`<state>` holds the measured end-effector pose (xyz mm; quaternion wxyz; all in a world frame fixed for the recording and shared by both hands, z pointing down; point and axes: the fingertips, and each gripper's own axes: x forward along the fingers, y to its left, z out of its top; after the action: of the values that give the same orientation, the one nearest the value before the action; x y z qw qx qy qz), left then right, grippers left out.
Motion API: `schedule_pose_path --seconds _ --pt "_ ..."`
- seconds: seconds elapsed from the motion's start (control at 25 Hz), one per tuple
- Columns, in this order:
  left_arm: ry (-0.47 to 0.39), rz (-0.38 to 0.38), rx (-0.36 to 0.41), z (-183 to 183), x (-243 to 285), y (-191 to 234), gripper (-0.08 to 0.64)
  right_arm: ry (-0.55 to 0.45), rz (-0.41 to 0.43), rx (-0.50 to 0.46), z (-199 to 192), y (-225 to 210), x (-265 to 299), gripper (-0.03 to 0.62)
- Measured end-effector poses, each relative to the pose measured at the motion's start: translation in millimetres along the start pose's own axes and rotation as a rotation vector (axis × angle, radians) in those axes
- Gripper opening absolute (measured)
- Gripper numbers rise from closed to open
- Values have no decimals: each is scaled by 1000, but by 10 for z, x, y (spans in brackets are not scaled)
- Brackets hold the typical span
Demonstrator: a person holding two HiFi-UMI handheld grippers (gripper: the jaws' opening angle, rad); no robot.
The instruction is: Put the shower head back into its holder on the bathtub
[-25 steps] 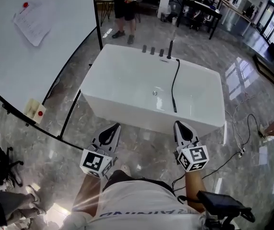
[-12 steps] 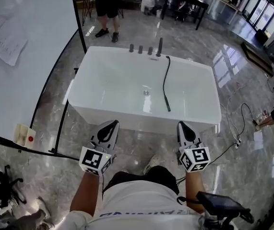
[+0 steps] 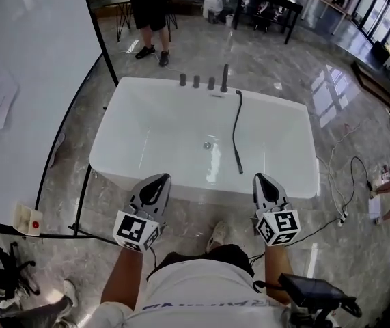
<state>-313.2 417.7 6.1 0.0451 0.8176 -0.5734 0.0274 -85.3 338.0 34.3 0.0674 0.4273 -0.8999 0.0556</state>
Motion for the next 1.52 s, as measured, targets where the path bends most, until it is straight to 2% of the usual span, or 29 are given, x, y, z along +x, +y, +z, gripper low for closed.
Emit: schedule_pose_path --seconds 0.28,0.48,0.6,0.88,1.04,1.28,1.4,1.52 --pt "17 14 -4 72 1224 -17 18 4 5 16 98 -1090 621 12" --pt "19 -11 17 106 1955 -241 18 15 -33 51 -6 -1868 725 12" --pt "25 -38 15 79 2262 -312 18 19 -61 81 -97 -2148 782 11" --pt "31 -122 22 134 2842 -321 18 33 -117 108 -124 -2480 914 12" --pt "10 -195 9 181 3129 -228 18 23 -179 83 82 -2576 978 11" --pt "-34 -282 0 354 3354 131 18 -5 -259 43 457 -2486 1235 12" --pt "-43 -289 -3 381 3460 289 18 -15 -265 54 575 -2440 1369 12" --pt "-42 -286 -14 293 3512 410 18 0 -272 51 468 -2392 1478 12"
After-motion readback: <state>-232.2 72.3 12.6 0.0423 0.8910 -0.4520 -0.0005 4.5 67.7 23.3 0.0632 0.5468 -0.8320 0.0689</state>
